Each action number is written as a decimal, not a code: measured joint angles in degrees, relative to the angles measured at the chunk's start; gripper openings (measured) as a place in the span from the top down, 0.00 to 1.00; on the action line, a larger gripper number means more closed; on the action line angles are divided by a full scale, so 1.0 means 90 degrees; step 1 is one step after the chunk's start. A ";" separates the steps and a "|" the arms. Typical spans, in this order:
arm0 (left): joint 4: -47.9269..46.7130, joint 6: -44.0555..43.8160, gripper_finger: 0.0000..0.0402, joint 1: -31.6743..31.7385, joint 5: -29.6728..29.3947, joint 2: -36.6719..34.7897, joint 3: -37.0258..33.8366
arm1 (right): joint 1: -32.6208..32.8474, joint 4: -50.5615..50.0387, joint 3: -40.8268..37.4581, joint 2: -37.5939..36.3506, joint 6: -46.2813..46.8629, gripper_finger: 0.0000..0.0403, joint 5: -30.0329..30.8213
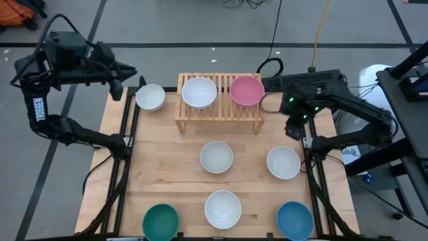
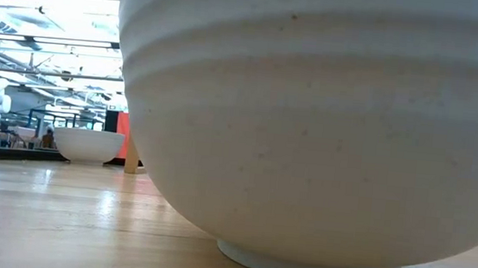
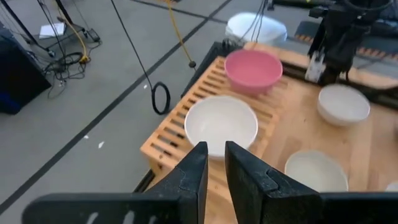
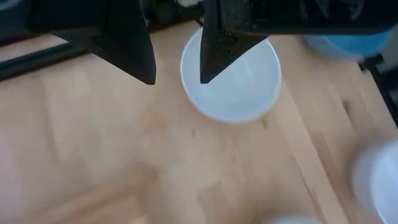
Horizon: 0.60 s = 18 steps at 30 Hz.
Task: Place and stack bowls onto a shelf
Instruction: Stack the white bowl on top of the pink bowl on the shelf
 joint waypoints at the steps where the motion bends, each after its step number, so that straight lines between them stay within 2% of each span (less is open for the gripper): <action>1: -0.0077 0.0077 0.84 0.0000 -0.0001 -0.0010 0.0000 | 0.0033 0.0000 -0.0233 -0.0008 -0.0075 0.70 -0.0007; 11: -0.0041 0.0458 0.84 0.0002 0.0000 -0.0034 0.0000 | 0.0161 0.0119 -0.2155 0.0046 -0.0380 0.70 -0.0070; 15: -0.0041 0.0460 0.84 0.0002 0.0000 -0.0029 0.0000 | 0.0158 0.0750 -0.2880 0.0032 -0.0445 0.70 -0.0756; 18: -0.0041 0.0460 0.84 0.0002 0.0000 -0.0029 0.0000 | 0.0163 0.1278 -0.3331 0.0034 -0.0473 0.70 -0.0855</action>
